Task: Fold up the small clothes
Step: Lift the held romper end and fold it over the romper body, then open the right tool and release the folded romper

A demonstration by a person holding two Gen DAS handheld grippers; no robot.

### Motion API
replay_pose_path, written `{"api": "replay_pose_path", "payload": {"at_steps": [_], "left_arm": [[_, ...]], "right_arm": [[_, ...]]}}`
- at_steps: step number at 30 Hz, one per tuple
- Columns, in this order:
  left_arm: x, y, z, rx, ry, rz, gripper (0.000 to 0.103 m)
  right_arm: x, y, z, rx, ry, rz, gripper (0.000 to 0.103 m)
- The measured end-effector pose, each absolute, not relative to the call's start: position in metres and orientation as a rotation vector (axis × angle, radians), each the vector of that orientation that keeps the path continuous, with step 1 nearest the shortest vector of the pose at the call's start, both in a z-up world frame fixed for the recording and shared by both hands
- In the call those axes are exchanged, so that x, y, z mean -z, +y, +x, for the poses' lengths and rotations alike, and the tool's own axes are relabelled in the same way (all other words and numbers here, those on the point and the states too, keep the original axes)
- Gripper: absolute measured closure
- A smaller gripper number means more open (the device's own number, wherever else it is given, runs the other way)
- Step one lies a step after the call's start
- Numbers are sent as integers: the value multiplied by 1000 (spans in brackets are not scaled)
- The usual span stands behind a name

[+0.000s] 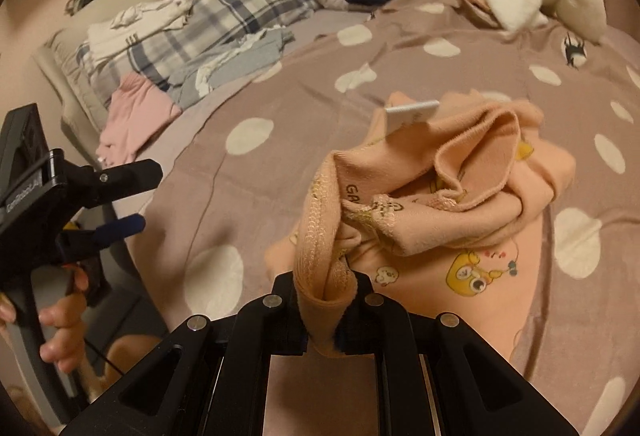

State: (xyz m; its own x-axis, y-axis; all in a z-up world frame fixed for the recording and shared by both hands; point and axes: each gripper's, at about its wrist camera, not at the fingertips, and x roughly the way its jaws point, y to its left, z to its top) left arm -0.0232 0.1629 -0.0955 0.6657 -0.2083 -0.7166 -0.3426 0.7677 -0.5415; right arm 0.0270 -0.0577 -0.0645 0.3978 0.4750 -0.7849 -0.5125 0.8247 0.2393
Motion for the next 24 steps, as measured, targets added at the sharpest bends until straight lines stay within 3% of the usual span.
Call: {"api": "replay_pose_path", "payload": {"at_steps": [8, 12, 14, 15, 16, 24], "left_arm": [[94, 150, -19, -57, 872, -668, 1], [96, 146, -17, -57, 886, -664, 1], [98, 145, -17, -42, 893, -674, 1], [98, 144, -16, -40, 897, -673, 1], [98, 144, -16, -42, 900, -666, 1], [105, 149, -13, -59, 917, -689, 1]], "right_arm": [[70, -64, 19, -854, 1059, 114, 76], [62, -68, 4, -841, 1024, 55, 74], [57, -82, 1, -821, 1016, 90, 57], [57, -89, 2, -806, 1013, 109, 40], [56, -101, 4, -768, 1003, 146, 29], [79, -167, 75, -594, 1055, 622, 27]]}}
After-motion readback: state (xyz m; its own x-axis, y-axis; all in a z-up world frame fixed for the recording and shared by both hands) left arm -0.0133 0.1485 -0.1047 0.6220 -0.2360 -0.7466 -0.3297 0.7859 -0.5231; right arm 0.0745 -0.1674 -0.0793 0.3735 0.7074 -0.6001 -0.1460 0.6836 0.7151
